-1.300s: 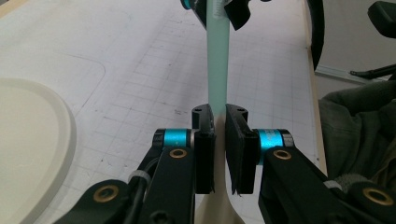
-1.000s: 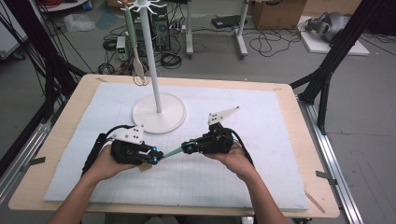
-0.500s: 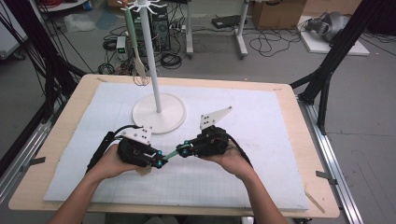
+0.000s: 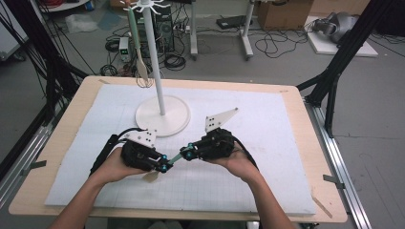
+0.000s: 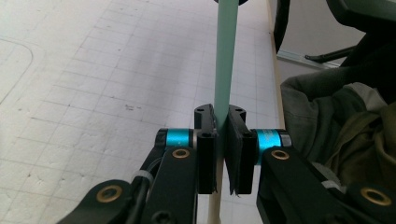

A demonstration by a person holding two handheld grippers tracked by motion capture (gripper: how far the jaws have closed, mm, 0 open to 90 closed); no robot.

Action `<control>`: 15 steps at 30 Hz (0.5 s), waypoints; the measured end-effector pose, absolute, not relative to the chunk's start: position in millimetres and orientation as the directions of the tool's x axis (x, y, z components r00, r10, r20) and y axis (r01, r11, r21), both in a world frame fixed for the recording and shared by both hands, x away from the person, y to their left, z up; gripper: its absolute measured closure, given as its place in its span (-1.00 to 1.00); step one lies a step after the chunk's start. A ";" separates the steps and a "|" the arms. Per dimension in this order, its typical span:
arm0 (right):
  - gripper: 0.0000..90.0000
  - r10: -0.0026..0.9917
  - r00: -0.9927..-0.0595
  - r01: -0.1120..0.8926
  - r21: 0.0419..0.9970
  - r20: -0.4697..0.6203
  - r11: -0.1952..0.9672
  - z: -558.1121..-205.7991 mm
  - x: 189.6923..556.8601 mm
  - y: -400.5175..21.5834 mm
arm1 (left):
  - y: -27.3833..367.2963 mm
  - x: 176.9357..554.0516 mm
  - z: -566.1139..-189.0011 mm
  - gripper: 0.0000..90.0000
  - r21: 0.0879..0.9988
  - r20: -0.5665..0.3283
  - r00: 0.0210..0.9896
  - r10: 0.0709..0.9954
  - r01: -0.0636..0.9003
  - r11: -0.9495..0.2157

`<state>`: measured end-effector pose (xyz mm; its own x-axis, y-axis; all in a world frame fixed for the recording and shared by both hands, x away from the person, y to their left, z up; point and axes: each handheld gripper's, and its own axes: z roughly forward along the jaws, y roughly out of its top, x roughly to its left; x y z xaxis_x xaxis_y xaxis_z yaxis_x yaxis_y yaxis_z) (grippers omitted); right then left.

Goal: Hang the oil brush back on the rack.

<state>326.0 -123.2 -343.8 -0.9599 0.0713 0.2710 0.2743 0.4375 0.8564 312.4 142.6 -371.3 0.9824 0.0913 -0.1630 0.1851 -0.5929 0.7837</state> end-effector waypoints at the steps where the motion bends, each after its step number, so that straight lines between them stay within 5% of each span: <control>1: 0.84 0.074 -0.959 0.277 0.855 0.273 0.438 -343.7 325.6 -122.8 | 142.4 311.8 -371.5 0.87 0.787 -0.155 0.984 0.091 0.179 -0.591; 6: 0.21 0.117 -0.954 0.301 0.882 0.277 0.362 -342.2 328.7 -132.2 | 151.0 313.6 -365.2 0.87 0.833 -0.160 0.978 0.132 0.206 -0.514; 15: -0.19 0.260 -0.940 0.302 0.894 0.221 0.331 -346.9 325.4 -160.5 | 164.4 319.0 -357.7 0.87 0.878 -0.156 0.969 0.193 0.225 -0.422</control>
